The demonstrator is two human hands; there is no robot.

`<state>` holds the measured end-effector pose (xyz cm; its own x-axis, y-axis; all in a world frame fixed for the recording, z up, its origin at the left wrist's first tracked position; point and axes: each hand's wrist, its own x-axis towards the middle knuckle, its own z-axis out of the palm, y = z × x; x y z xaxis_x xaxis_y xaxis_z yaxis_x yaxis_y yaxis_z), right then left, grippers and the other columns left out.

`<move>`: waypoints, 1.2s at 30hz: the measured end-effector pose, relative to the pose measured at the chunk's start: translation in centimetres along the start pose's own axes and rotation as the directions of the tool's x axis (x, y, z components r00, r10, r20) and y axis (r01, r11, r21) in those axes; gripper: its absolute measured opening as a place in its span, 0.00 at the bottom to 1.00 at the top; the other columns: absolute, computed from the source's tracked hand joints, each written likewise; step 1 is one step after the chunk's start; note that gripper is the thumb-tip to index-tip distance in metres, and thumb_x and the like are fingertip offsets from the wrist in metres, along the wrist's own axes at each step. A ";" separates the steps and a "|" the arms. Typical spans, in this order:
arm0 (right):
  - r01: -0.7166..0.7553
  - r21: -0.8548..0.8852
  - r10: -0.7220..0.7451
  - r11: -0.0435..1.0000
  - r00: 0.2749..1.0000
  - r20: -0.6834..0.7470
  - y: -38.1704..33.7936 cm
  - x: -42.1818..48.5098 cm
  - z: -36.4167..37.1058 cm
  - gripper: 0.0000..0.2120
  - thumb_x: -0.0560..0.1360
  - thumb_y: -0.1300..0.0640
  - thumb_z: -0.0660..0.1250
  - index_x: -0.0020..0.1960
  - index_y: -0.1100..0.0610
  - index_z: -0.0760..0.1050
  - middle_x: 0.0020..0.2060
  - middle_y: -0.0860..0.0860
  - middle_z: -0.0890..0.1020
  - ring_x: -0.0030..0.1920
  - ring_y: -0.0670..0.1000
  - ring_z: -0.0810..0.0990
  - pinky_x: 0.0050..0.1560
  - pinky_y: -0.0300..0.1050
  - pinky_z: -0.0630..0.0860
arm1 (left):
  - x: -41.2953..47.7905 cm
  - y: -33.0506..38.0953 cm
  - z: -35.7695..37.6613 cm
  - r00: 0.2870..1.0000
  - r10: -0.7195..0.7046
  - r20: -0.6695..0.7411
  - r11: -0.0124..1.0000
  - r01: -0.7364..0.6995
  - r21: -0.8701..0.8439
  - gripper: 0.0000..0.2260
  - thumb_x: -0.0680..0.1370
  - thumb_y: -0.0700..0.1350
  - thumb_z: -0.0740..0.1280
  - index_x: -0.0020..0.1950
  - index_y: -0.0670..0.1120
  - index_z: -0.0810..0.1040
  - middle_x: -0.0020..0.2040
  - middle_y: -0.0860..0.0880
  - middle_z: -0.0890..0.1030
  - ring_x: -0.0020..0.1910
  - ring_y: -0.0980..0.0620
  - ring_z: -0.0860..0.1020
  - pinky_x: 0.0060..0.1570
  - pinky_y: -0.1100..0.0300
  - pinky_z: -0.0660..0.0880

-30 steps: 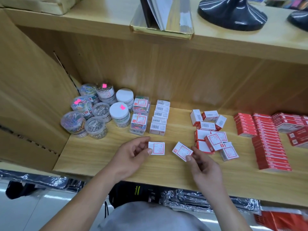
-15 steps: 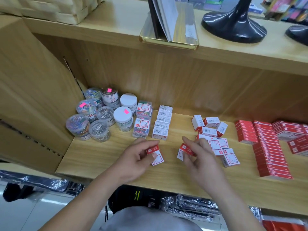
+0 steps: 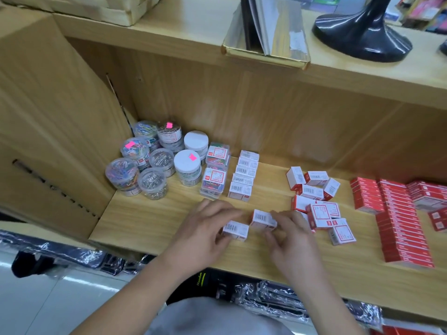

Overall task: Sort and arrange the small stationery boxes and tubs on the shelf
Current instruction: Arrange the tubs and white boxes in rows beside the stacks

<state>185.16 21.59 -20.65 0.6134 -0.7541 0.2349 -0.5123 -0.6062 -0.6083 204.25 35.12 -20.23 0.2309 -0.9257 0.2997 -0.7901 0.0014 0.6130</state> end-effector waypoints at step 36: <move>-0.125 -0.043 0.132 0.991 0.900 0.416 -3.1 3.8 1.2 0.32 0.77 0.36 0.62 0.76 0.27 0.48 0.43 0.42 0.75 0.44 0.43 0.77 0.47 0.46 0.77 | 1.5 -1.2 2.3 0.942 -0.332 0.044 0.937 0.324 0.131 0.21 0.81 0.61 0.54 0.72 0.57 0.69 0.58 0.55 0.76 0.55 0.50 0.78 0.46 0.53 0.77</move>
<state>189.78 20.96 -18.73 0.7346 -0.6529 -0.1846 -0.6105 -0.5173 -0.5997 204.22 32.82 -22.20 0.4546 -0.8894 0.0472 -0.7399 -0.3476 0.5759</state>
